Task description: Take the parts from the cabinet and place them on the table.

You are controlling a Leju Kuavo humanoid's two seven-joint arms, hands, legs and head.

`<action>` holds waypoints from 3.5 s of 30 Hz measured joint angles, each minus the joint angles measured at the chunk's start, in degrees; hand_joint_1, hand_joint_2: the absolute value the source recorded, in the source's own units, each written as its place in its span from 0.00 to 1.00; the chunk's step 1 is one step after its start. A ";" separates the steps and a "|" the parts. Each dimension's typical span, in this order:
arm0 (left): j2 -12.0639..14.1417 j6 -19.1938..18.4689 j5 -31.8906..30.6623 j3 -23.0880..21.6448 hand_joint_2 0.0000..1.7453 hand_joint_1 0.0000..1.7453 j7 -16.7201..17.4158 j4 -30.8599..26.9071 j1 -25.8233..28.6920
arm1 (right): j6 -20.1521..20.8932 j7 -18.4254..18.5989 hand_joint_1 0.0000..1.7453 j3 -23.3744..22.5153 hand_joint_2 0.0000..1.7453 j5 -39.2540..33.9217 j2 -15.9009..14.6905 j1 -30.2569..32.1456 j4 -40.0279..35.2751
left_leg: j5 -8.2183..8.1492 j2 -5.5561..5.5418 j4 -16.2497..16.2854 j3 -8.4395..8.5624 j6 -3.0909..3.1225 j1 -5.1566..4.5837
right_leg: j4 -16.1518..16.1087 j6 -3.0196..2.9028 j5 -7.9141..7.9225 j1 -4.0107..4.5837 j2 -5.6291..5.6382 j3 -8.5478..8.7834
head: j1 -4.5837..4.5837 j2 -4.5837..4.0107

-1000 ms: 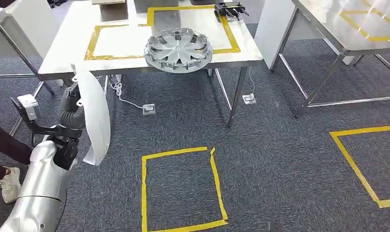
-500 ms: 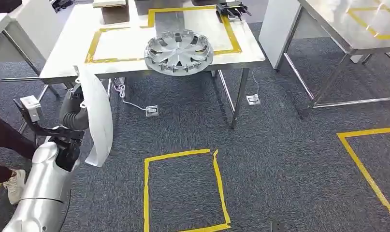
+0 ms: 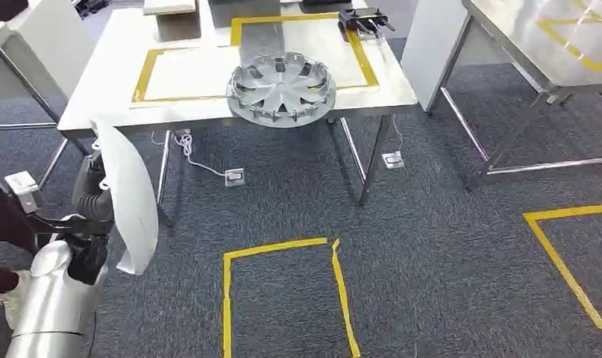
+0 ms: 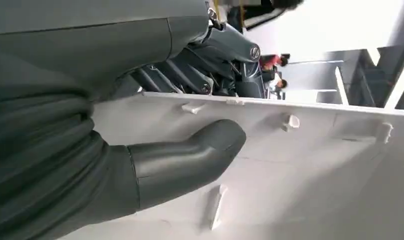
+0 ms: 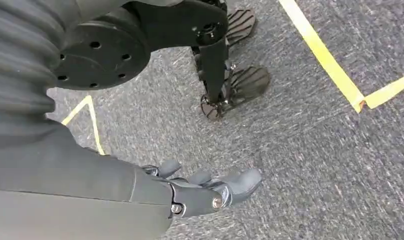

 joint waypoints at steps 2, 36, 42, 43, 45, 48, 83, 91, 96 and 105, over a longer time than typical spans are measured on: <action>0.09 0.11 0.02 0.66 1.00 1.00 0.02 -0.53 -0.17 | -0.09 0.02 0.00 0.04 1.00 0.33 0.00 -0.30 0.00 | -0.66 -0.01 -0.05 0.75 0.65 0.05 | 7.45 0.44 -0.87 -0.06 0.02 -4.10 | 0.26 0.00; -3.28 0.79 -3.67 1.31 1.00 1.00 3.15 -2.45 0.30 | 1.44 0.11 0.00 -0.11 1.00 -0.94 0.33 0.00 0.04 | -0.25 -0.13 -0.13 0.23 1.16 -0.50 | 18.03 0.09 -6.21 0.46 0.36 -12.38 | 0.02 0.00; -3.72 1.24 -3.93 1.31 1.00 1.00 2.60 -2.36 0.42 | 1.66 0.07 0.00 -0.28 1.00 -1.36 0.33 0.26 0.07 | -4.01 -0.41 -0.03 4.28 -0.08 -0.77 | 0.01 -1.17 5.46 0.95 0.22 -8.12 | 0.06 0.00; -3.74 1.47 -4.04 1.31 1.00 1.00 2.75 -2.69 0.50 | 1.71 0.00 0.00 -0.31 1.00 -1.40 0.33 0.30 0.04 | -4.59 -0.33 -0.44 4.21 -0.46 -0.67 | -0.04 -1.41 5.67 1.14 0.27 -7.57 | -0.02 0.00; -3.72 1.55 -3.98 1.31 1.00 1.00 2.69 -3.17 0.39 | 1.81 -0.11 0.00 -0.31 1.00 -1.36 0.35 0.45 0.04 | -4.24 -0.40 0.07 5.54 -1.23 -0.73 | -0.49 -2.33 5.57 0.91 0.25 -6.69 | 0.00 0.00; -3.56 1.73 -4.04 1.31 1.00 1.00 2.89 -3.96 -0.03 | 1.99 -0.22 0.00 -0.35 1.00 -1.25 0.42 0.27 0.04 | -4.74 -0.18 8.15 1.53 -1.81 -0.58 | -0.89 -3.32 4.60 0.53 0.28 -4.38 | -0.66 0.00; -4.96 3.04 -5.29 1.62 1.00 1.00 3.21 0.41 -4.46 | 2.25 0.26 0.00 -2.03 1.00 -2.58 0.57 0.34 0.07 | -10.44 -0.11 15.74 -6.91 -2.32 -0.32 | -0.62 -3.25 1.99 0.47 0.66 -2.28 | -0.72 0.00; -5.40 8.38 -10.65 1.55 1.00 1.00 1.69 1.05 -4.96 | 2.23 0.00 0.00 -2.71 1.00 -3.10 0.72 0.37 0.13 | 2.64 -0.05 1.57 -4.39 -0.43 -0.66 | -0.35 -1.18 -2.94 0.83 1.17 2.04 | -0.81 0.00; -5.38 23.38 -25.41 1.49 1.00 1.00 -1.07 1.31 -5.65 | 2.32 0.00 0.00 -3.06 1.00 -2.67 0.81 0.38 0.11 | 1.37 -0.04 1.08 -3.13 0.87 -0.31 | 15.52 0.40 -9.16 0.33 0.39 -7.26 | -0.52 0.00; -4.28 48.53 -51.26 1.16 1.00 1.00 -3.01 8.82 -6.87 | 2.73 0.76 0.00 -3.08 1.00 -1.12 0.96 0.33 0.13 | -1.15 -0.42 1.16 -0.52 -0.05 -0.82 | 0.54 -0.54 3.17 0.32 0.44 -5.31 | -0.68 0.00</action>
